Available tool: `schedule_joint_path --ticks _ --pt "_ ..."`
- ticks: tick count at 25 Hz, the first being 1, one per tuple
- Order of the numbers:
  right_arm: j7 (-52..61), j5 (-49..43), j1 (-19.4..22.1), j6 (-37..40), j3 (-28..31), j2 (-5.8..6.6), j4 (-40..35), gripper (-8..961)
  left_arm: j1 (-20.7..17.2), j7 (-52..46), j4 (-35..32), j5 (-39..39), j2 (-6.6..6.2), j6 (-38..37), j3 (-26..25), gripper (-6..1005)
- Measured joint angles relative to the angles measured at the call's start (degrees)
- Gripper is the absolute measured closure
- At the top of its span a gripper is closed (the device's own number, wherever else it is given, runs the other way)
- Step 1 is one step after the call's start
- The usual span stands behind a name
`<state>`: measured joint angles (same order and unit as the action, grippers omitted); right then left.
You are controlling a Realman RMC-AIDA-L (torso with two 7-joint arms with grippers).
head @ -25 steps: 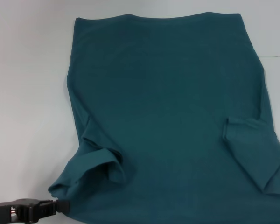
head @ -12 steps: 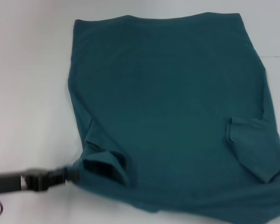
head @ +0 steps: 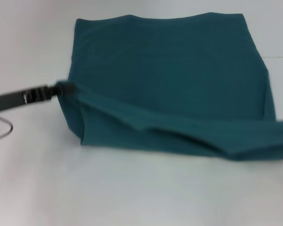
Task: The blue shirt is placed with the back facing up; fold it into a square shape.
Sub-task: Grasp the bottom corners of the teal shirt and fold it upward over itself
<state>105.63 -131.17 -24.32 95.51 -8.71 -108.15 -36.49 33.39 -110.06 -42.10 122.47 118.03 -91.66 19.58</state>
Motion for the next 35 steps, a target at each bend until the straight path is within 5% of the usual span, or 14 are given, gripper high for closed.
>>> schedule_joint_path --ticks 9,18,26,35 --pt "-1.2 1.7 -10.3 -15.4 -1.3 -1.52 1.3 914 6.8 2.7 5.6 -7.6 0.25 18.9 0.7 995" --pt "-8.4 4.0 -18.0 -37.1 -4.9 -3.09 8.8 915 14.1 15.0 13.7 -13.9 2.25 37.3 0.9 996" --pt "-18.2 13.3 -20.0 -51.0 -6.8 -5.27 13.1 915 18.8 34.7 20.1 -25.2 4.97 50.7 0.7 995" --pt "-28.5 21.8 -21.4 -58.3 -6.9 -6.57 17.2 916 20.4 46.3 23.5 -34.0 5.54 55.0 0.5 996"
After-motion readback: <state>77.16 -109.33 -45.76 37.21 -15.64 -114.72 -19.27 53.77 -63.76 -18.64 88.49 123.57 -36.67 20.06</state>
